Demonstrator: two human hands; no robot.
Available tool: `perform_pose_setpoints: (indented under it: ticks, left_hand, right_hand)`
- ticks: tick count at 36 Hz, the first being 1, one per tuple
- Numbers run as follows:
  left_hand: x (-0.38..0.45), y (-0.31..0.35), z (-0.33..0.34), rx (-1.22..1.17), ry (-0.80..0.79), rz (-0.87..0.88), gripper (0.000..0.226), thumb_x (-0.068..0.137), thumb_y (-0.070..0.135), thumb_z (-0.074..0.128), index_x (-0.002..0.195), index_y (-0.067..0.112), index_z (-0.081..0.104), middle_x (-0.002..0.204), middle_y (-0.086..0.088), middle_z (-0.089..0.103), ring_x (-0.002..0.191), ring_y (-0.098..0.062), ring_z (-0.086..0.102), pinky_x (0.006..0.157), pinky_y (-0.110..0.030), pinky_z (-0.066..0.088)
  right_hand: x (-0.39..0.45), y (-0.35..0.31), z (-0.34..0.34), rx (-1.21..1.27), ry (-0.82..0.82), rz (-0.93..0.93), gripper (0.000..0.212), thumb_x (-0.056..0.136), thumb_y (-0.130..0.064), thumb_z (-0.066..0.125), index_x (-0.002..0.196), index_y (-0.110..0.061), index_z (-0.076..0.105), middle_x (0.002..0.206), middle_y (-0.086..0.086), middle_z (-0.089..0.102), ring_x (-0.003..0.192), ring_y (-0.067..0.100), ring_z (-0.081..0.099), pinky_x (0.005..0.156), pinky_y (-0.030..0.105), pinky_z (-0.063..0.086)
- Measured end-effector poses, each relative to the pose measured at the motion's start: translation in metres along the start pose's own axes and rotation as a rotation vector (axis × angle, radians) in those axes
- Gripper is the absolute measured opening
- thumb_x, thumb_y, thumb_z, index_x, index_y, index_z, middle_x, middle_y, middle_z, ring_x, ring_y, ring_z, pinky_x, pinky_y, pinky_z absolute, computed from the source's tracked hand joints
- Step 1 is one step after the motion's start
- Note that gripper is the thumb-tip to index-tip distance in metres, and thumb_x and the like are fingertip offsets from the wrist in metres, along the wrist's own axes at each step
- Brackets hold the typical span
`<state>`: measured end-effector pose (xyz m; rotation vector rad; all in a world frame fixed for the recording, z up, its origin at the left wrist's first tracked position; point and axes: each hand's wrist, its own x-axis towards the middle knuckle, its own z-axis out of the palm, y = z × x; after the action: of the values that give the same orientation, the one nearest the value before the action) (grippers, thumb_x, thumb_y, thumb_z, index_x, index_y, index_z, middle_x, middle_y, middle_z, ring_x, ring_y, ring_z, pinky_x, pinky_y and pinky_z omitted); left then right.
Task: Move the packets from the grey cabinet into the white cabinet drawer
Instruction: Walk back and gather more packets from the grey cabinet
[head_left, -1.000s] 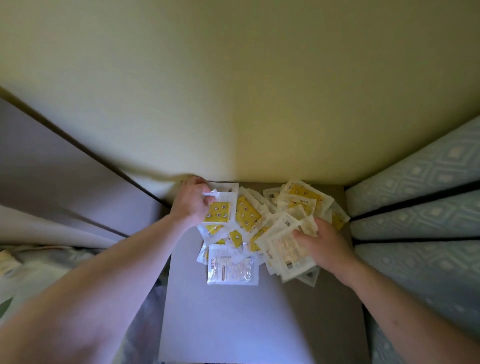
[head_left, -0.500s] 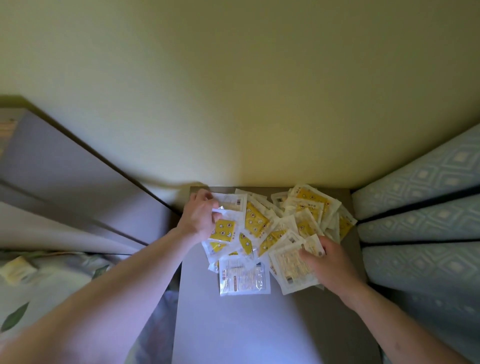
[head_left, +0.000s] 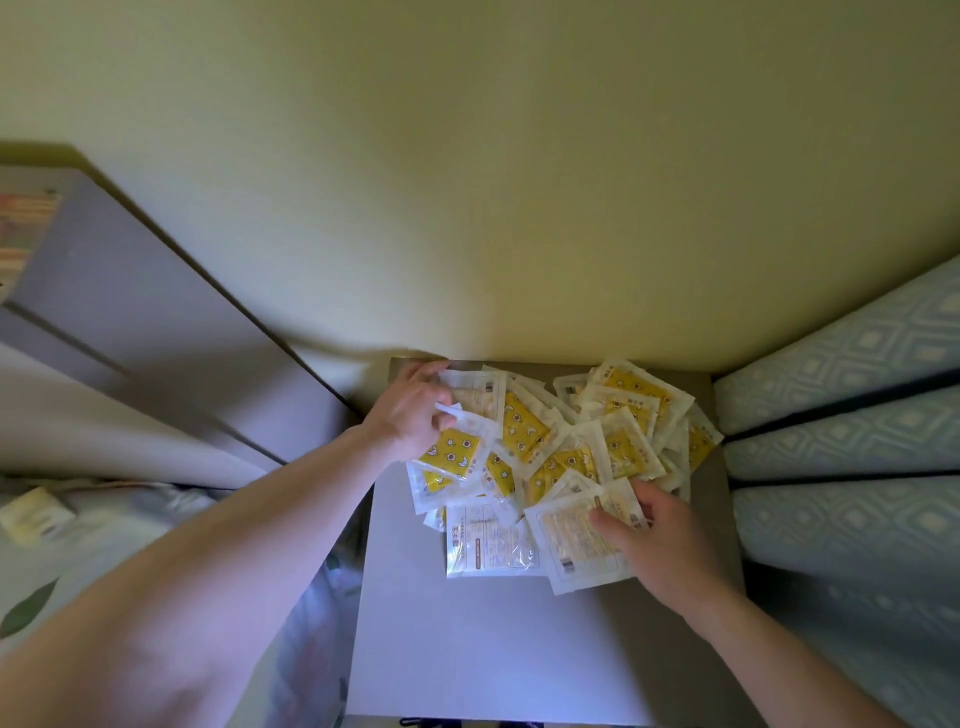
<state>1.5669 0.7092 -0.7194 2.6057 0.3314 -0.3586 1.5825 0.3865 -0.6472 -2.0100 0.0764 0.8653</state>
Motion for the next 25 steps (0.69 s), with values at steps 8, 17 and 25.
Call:
perform_pose_setpoints:
  ticks: [8, 17, 25]
  left_hand:
    - [0.011, 0.008, -0.008, 0.028, -0.078, -0.095, 0.029, 0.095, 0.033, 0.066, 0.122, 0.019, 0.069, 0.136, -0.004, 0.051, 0.130, -0.026, 0.038, 0.109, -0.033, 0.031]
    - [0.001, 0.004, -0.002, -0.089, -0.056, -0.190, 0.020, 0.095, 0.026, 0.068, 0.109, 0.012, 0.070, 0.122, -0.002, 0.056, 0.107, -0.022, 0.057, 0.085, -0.026, 0.040]
    - [-0.039, 0.013, -0.012, -0.288, 0.095, -0.249, 0.018, 0.096, 0.018, 0.067, 0.081, 0.012, 0.057, 0.074, 0.001, 0.057, 0.056, -0.015, 0.051, 0.039, -0.013, 0.031]
  right_hand:
    - [-0.009, 0.001, -0.001, -0.003, -0.013, 0.004, 0.015, 0.089, -0.019, 0.075, 0.101, -0.028, 0.074, 0.093, -0.014, 0.077, 0.087, 0.003, 0.072, 0.072, 0.024, 0.059]
    - [-0.022, -0.002, -0.003, 0.031, -0.009, 0.000, 0.015, 0.090, -0.016, 0.074, 0.098, -0.029, 0.073, 0.090, -0.014, 0.076, 0.082, -0.001, 0.071, 0.058, 0.012, 0.053]
    - [-0.042, -0.017, -0.010, 0.045, 0.024, -0.046, 0.018, 0.088, -0.019, 0.076, 0.100, -0.032, 0.073, 0.091, -0.019, 0.076, 0.084, -0.003, 0.071, 0.063, 0.016, 0.056]
